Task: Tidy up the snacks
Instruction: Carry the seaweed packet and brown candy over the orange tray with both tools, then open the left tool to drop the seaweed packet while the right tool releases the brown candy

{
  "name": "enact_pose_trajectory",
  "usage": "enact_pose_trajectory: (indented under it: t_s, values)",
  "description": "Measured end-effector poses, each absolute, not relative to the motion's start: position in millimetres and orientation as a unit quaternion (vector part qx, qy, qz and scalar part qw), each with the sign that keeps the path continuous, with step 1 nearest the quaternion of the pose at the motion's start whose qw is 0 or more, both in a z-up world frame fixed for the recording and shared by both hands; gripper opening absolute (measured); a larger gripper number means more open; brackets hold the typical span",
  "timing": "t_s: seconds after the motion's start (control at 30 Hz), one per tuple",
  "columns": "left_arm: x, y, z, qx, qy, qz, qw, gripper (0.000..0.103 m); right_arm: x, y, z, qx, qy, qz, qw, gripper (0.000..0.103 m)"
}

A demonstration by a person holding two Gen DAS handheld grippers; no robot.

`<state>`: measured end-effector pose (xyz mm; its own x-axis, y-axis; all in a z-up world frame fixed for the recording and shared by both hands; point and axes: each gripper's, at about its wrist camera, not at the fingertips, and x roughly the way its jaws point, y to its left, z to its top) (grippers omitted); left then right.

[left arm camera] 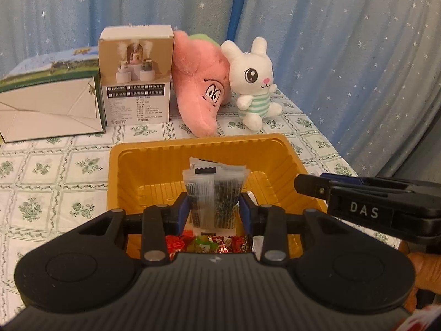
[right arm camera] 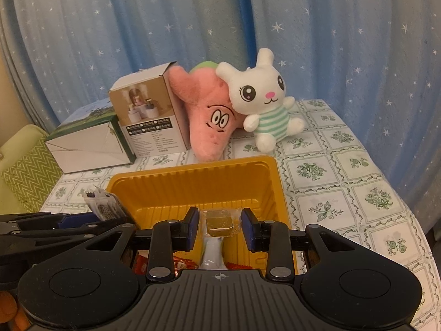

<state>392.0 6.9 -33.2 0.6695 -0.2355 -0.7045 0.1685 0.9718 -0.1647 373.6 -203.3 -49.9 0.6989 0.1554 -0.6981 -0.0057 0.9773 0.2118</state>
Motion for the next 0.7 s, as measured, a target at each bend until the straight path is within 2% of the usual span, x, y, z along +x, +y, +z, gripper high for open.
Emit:
enact_pose_trajectory:
  t_s: [0.1, 0.7]
  values:
    - [393, 8, -36, -0.038, 0.388, -0.109, 0.915, 0.046, 373, -204, -53, 0.099, 0.389, 0.044, 0.915, 0.034]
    - [372, 26, -32, -0.033, 0.374, -0.094, 0.922, 0.048, 374, -197, -57, 0.103, 0.394, 0.051, 0.912, 0.034]
